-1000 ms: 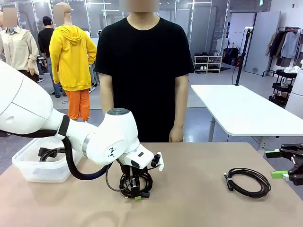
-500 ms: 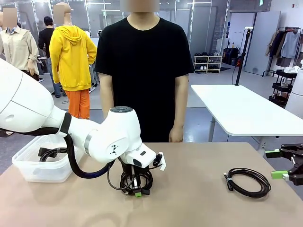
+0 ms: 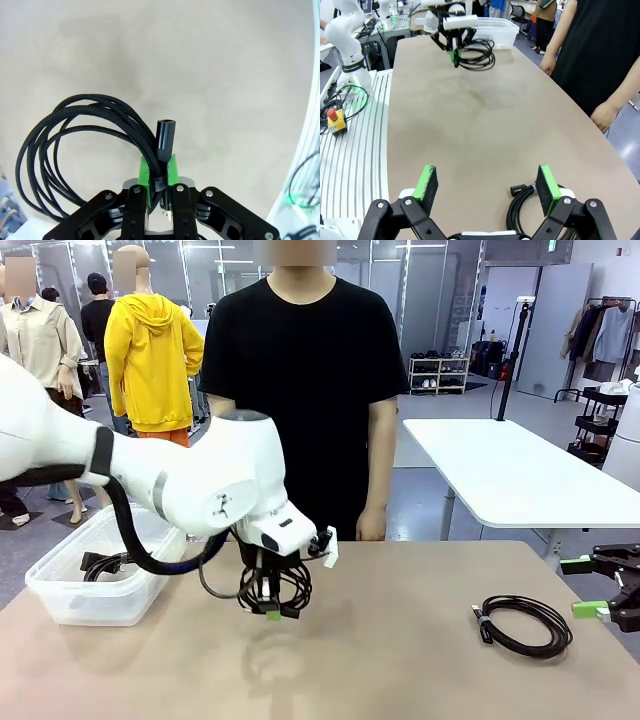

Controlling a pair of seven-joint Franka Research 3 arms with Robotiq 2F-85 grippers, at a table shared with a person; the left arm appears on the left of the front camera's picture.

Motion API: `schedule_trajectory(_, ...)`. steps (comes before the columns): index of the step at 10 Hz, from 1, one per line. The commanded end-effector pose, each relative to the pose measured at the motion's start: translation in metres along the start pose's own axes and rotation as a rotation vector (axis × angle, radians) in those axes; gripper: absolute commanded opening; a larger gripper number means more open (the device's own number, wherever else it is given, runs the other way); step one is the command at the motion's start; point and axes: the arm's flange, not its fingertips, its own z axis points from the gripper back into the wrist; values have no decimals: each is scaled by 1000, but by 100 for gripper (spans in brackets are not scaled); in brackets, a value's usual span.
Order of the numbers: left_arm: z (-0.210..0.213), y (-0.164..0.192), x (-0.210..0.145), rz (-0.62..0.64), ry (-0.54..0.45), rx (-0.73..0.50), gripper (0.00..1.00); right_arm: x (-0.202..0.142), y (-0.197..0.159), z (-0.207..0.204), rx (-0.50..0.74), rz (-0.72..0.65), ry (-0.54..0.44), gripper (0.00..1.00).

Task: Organize and store the cables.
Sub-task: Place the USB Extension Cable into the Organizing box.

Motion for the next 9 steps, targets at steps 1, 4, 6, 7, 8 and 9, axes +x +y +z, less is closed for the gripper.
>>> schedule_trajectory(1, 19, -5, -20, -63, -27, -7, 10, 3, -2, -1, -8, -26, -15, 100)
schedule_trajectory(4, 24, 0, -22, -58, -48, 9, 10, 3, -2, -1, -8, -26, -15, 100)
schedule_trajectory(6, 29, 1, -14, -55, -14, 22, 10, 3, -2, -1, -8, -26, -15, 100)
schedule_trajectory(7, 29, 1, -14, -55, -14, 22, 10, 3, -2, -1, -8, -26, -15, 100)
schedule_trajectory(8, 29, 1, -14, -55, -14, 22, 10, 3, -2, -1, -8, -26, -15, 100)
schedule_trajectory(9, 29, 1, -14, -55, -14, 22, 10, 3, -2, -1, -8, -26, -15, 100)
